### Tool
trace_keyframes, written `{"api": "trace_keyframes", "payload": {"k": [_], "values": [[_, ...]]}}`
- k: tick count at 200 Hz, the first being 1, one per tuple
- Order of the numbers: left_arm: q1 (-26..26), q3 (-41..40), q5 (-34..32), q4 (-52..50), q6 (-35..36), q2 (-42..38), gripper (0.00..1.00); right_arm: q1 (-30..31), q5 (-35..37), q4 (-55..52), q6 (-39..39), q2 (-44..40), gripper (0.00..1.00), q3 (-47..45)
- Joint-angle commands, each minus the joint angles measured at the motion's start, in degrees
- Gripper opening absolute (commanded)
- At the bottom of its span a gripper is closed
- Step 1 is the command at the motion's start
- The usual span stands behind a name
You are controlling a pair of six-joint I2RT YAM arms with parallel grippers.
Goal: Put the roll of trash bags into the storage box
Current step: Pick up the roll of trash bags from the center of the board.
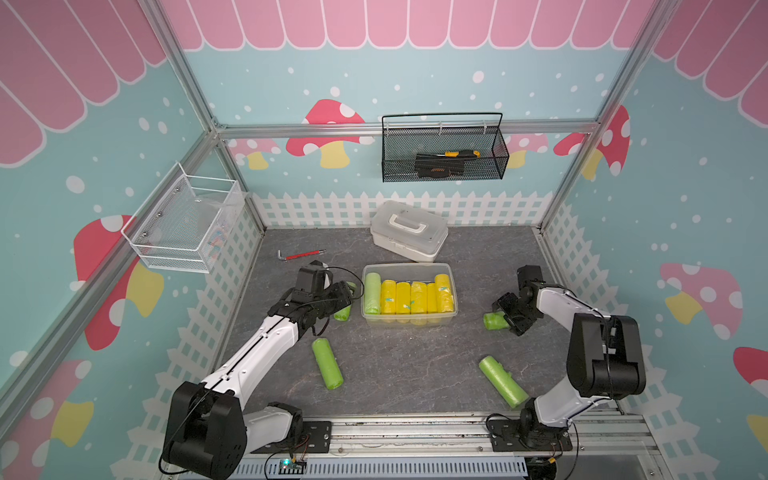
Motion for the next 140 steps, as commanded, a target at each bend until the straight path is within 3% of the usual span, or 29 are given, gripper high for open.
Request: {"api": "trace_keyframes", "payload": {"k": [1, 78, 113, 140], "values": [[0.3, -0.9, 0.1, 0.3, -0.3, -1.5, 0.62, -0.4, -0.4, 0.6, -3.5, 1.4, 0.71, 0.8], [0.4, -1.5, -0.4, 0.0, -0.4, -2.5, 0.62, -0.4, -0.5, 0.1, -9.4, 2.7, 0.55, 1.5], [0.4, -1.6, -0.4, 0.0, -0.4, -2.8, 0.62, -0.4, -1.6, -2.5, -14.2, 5.2, 0.53, 3.8], [0.5, -1.9, -0.5, 0.0, -0.6, -3.0, 0.62, -0.4, -2.5, -2.6, -15.9, 6.3, 0.44, 4.4]]}}
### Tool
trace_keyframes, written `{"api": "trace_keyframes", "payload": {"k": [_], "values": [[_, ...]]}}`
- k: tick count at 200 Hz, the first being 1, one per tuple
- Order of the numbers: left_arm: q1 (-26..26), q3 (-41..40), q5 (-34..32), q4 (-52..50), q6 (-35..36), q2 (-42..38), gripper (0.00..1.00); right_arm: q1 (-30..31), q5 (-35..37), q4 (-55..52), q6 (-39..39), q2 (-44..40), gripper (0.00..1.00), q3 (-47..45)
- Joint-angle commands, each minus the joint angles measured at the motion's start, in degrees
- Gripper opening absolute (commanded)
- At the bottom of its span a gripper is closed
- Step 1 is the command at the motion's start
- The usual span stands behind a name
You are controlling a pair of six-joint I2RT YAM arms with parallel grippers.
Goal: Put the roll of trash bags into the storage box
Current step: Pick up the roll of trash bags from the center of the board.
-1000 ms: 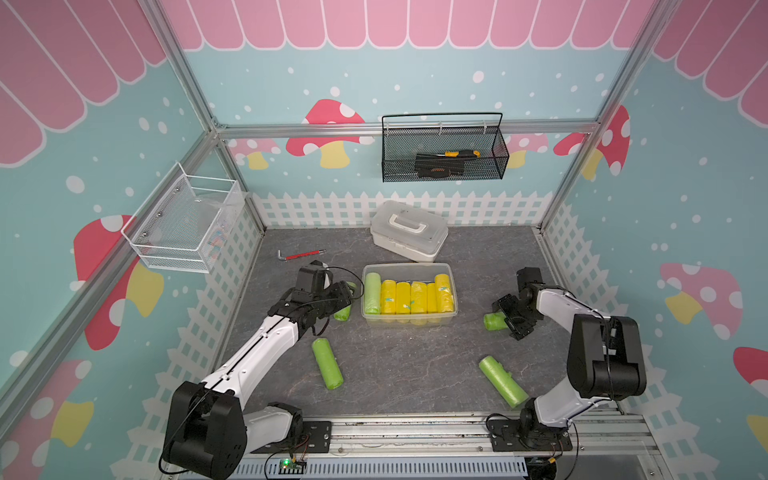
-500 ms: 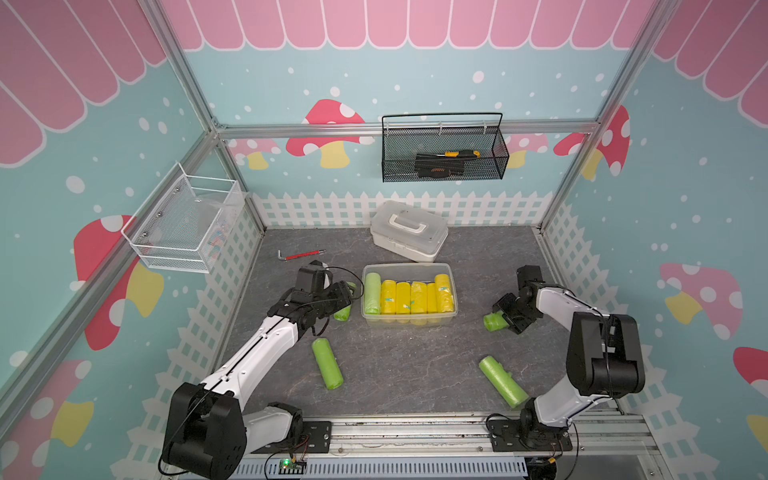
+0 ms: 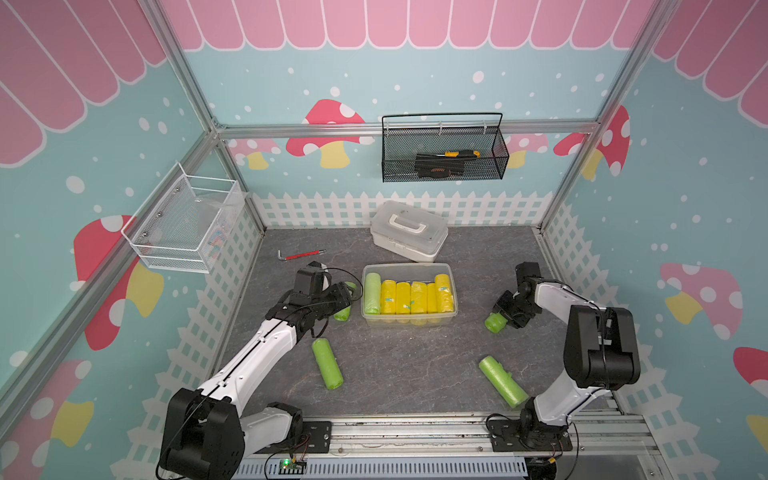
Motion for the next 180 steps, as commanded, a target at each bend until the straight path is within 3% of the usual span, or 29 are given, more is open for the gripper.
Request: {"api": "trace_keyframes", "payload": {"k": [1, 68, 135, 180], "values": [[0.5, -1.0, -0.4, 0.0, -0.5, -1.2, 0.62, -0.4, -0.7, -1.9, -3.6, 2.0, 0.44, 0.5], [0.7, -1.0, -1.0, -0.3, -0.5, -1.5, 0.62, -0.3, 0.4, -7.5, -10.9, -3.1, 0.41, 3.4], [1.4, -0.2, -0.9, -0.3, -0.8, -0.7, 0.62, 0.6, -5.1, -13.8, -15.4, -11.5, 0.40, 11.5], [1.7, 0.2, -1.0, -0.2, -0.8, 0.2, 0.62, 7.3, -8.1, -16.7, -15.3, -13.0, 0.40, 18.6]]}}
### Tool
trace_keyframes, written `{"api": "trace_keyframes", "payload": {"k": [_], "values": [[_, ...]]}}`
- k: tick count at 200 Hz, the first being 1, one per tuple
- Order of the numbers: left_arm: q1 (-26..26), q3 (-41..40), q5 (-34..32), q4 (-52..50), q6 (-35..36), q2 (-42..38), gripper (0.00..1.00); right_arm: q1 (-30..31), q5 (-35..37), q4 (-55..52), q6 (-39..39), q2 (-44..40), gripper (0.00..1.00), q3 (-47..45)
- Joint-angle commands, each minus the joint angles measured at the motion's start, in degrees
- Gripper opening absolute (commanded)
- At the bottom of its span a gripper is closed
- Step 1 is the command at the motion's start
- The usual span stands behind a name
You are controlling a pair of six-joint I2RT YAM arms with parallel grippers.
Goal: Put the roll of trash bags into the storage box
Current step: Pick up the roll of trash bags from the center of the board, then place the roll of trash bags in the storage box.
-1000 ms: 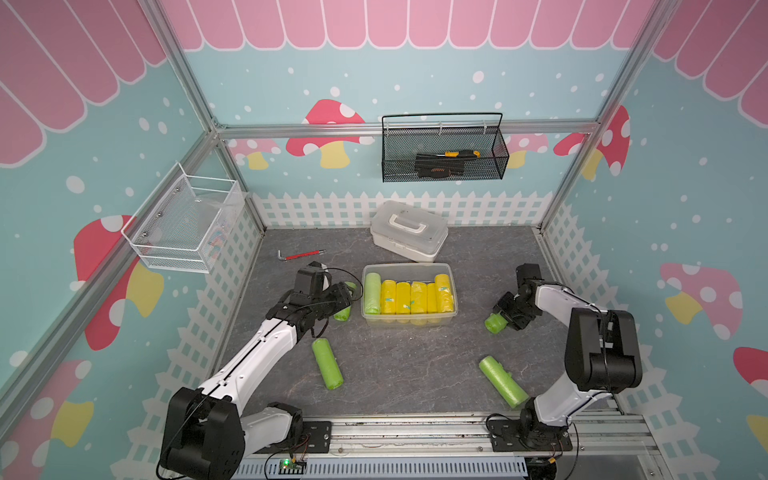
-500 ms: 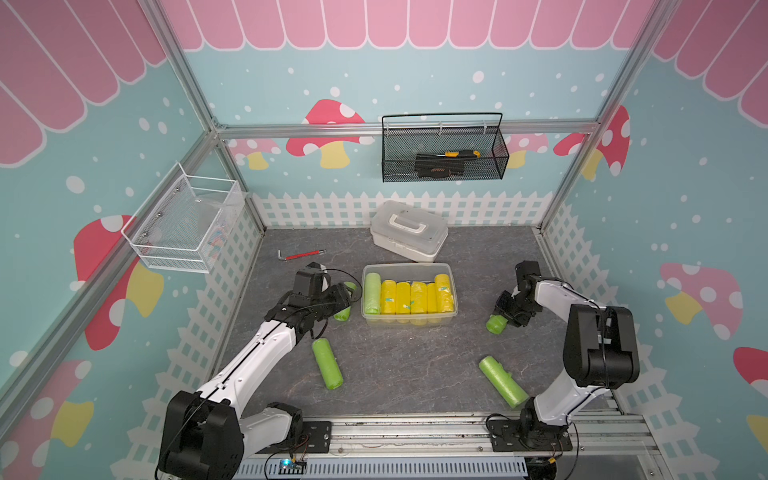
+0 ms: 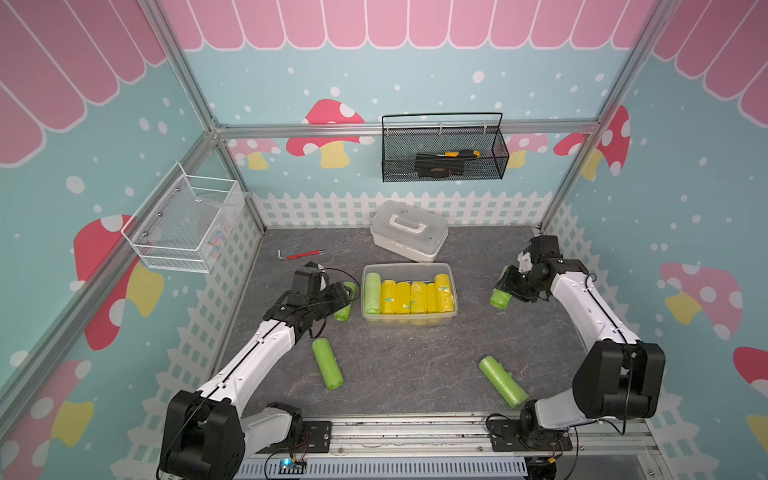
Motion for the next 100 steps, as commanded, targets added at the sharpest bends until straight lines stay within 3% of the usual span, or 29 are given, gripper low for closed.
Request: {"api": "trace_keyframes", "payload": {"k": [1, 45, 100], "values": [[0.6, 0.9, -0.5, -0.2, -0.7, 0.6, 0.62, 4.2, -3.1, -2.8, -0.8, -0.6, 0.40, 3.6], [1.2, 1.4, 0.3, -0.1, -1.2, 1.3, 0.62, 15.3, -4.6, -1.5, 1.6, 3.9, 0.40, 10.9], [1.3, 1.8, 0.9, -0.2, -1.8, 1.7, 0.62, 26.0, -6.7, 1.5, 2.5, 15.3, 0.40, 20.0]]}}
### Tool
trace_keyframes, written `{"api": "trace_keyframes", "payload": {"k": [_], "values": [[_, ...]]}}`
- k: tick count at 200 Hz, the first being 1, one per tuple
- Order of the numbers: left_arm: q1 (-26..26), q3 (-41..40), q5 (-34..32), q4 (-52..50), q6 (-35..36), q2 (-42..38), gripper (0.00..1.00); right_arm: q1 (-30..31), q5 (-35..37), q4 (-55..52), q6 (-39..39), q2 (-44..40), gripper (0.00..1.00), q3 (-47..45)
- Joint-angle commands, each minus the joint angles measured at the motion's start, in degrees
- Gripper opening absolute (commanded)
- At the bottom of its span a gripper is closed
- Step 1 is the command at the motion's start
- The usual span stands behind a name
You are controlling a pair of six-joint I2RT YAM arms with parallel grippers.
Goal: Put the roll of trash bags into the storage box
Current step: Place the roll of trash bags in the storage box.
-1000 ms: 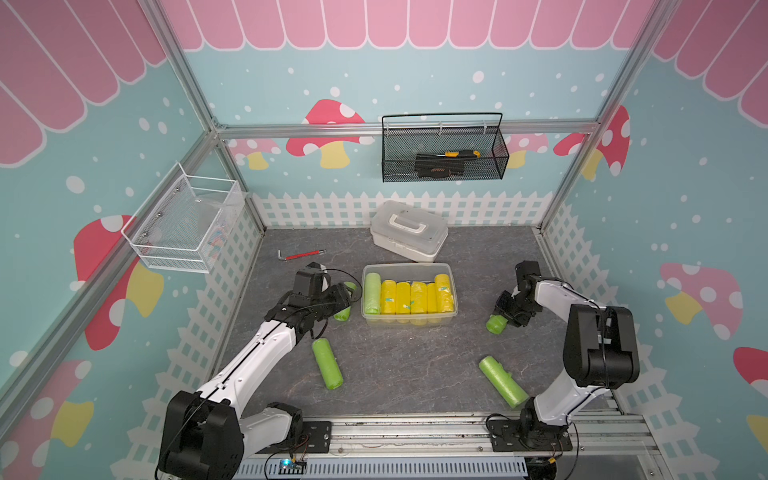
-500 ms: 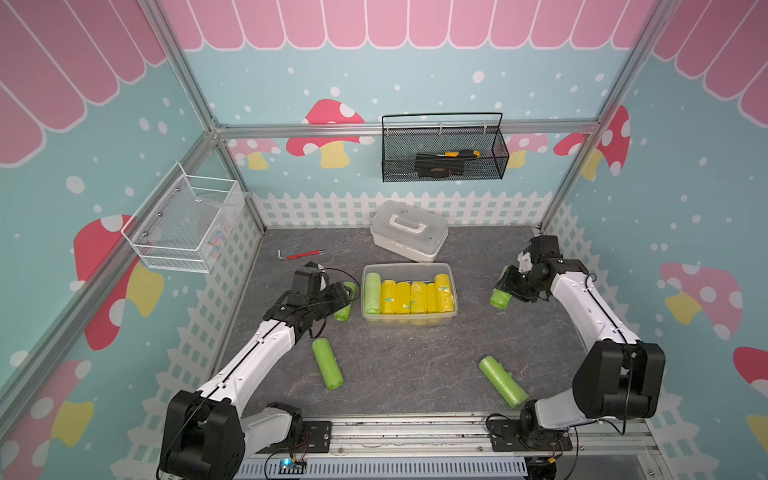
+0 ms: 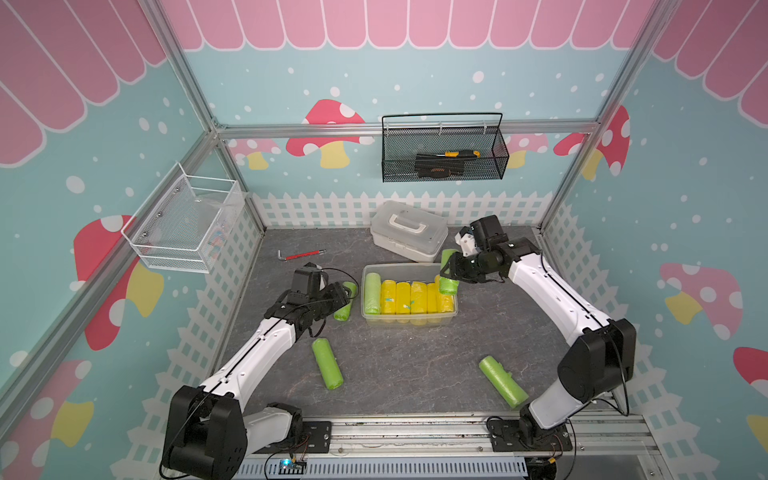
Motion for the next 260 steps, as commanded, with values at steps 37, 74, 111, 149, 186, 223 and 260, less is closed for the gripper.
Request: {"api": "trace_keyframes", "payload": {"k": [37, 74, 111, 149, 186, 223, 260], "values": [[0.4, 1.1, 0.8, -0.2, -1.0, 0.1, 0.62, 7.0, -3.7, 2.7, 1.1, 12.3, 0.38, 9.7], [0.4, 0.9, 0.7, -0.2, -1.1, -0.1, 0.62, 10.2, -5.1, 3.5, 1.5, 18.9, 0.38, 13.8], [0.4, 0.8, 0.9, -0.3, -1.2, 0.0, 0.62, 12.6, -7.3, 4.5, 2.4, 24.0, 0.38, 15.8], [0.4, 0.7, 0.5, -0.7, -1.0, -0.6, 0.62, 13.6, -8.2, 5.8, 3.8, 26.2, 0.38, 16.2], [0.4, 0.5, 0.5, -0.7, -1.0, -0.5, 0.62, 14.3, -8.2, 6.8, 4.9, 27.0, 0.38, 15.1], [0.4, 0.3, 0.6, -0.7, -1.0, -0.7, 0.62, 14.4, -9.4, 8.2, 5.9, 28.2, 0.38, 14.8], [0.4, -0.2, 0.3, -0.7, -1.2, -1.3, 0.62, 14.5, -10.0, 8.6, 6.3, 29.6, 0.38, 14.6]]}}
